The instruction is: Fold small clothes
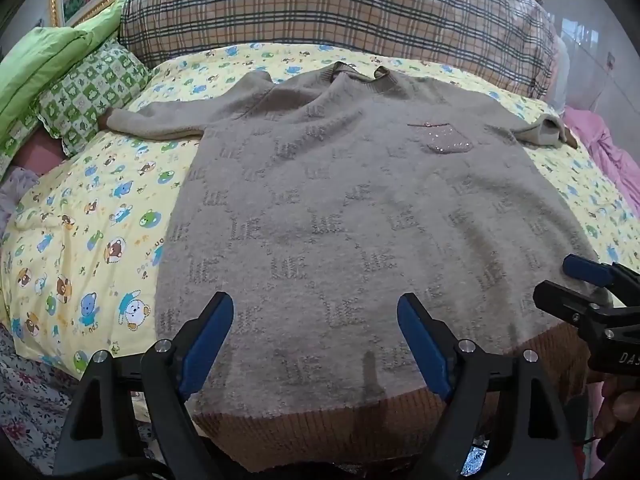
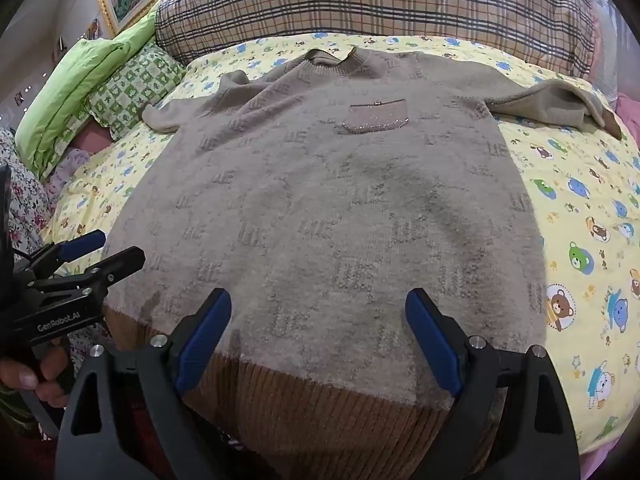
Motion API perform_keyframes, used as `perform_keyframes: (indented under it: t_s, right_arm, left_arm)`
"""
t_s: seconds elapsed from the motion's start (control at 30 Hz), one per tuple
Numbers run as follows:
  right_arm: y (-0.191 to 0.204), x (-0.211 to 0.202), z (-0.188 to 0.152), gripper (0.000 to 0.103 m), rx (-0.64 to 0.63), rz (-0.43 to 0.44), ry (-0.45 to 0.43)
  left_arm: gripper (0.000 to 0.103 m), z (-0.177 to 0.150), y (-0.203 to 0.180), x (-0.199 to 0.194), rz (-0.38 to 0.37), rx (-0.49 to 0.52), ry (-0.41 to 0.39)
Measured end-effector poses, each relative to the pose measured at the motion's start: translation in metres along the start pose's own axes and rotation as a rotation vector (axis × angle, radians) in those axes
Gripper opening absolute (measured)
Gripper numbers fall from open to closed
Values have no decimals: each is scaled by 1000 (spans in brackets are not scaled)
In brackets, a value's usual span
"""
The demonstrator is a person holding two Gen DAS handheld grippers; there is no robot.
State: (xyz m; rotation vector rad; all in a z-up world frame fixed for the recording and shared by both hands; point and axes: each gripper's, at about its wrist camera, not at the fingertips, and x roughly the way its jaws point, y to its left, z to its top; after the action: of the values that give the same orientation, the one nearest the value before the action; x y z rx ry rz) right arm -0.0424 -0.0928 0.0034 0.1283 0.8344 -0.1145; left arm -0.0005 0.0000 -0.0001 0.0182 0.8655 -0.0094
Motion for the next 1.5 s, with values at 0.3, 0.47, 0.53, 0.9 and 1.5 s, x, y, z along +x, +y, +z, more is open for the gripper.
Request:
perform_keyframes:
  t_s: [0.3, 0.47, 0.53, 0.9, 1.5]
  right_arm:
    - [1, 0, -2, 89, 9, 3, -5]
    - [2, -1, -1, 89, 12, 9, -15]
    - [1, -1, -1, 89, 14, 12, -22]
    - [0, -1, -1, 89, 18, 11, -15]
    - [4, -7, 1, 89, 3, -6, 5]
  left_arm:
    - [85, 2, -7, 1, 3, -3, 36]
    - [85, -1, -1, 2, -6, -4, 38]
    - [85, -1, 0, 1, -2, 0, 24]
    - [85, -2, -1, 1, -6, 3, 23]
    - [85, -3, -4, -2, 8, 27, -8]
